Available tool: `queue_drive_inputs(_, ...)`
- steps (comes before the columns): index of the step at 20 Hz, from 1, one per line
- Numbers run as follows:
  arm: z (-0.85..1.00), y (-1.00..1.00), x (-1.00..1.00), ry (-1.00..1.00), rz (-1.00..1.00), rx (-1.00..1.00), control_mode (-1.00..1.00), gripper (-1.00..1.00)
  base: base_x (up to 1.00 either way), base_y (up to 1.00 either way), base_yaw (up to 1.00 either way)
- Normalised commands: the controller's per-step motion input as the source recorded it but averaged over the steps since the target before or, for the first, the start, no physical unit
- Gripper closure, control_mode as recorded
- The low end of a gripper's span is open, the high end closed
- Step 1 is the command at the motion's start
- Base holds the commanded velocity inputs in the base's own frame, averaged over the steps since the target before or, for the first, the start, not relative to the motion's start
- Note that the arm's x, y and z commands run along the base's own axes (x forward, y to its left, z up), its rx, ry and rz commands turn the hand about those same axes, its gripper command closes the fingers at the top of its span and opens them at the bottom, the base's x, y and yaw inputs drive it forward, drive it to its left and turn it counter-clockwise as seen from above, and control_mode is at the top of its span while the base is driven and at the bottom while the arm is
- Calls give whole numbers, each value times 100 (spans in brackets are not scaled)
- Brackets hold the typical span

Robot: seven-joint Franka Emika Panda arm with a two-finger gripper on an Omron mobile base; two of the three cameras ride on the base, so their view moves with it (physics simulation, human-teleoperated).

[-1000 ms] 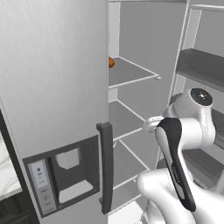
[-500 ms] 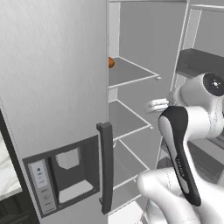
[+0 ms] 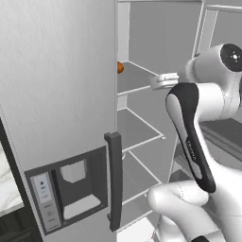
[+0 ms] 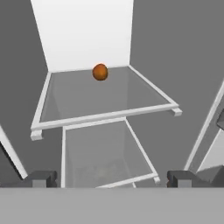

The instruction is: Pick the banana and mango from the fridge and place them on the plate next to the blender to make a fruit smoothie.

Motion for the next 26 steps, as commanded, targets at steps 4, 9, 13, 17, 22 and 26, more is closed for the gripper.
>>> queue_drive_inputs(4,-9,0,100,0,2,0,-100,-100,0,0,0)
queue_drive_inputs(9,-12,15,93,0,0,0,-100,-100,0,0,0)
queue_drive_inputs(13,-11,21,98,0,0,0,-100,-100,0,0,0)
queue_drive_inputs(17,-13,17,100,3,0,2,-100,-100,0,0,0)
queue_drive_inputs(22,-9,10,100,12,0,0,-100,-100,0,0,0)
queue_drive_inputs(26,-10,0,84,21,0,0,-100,-100,0,0,0)
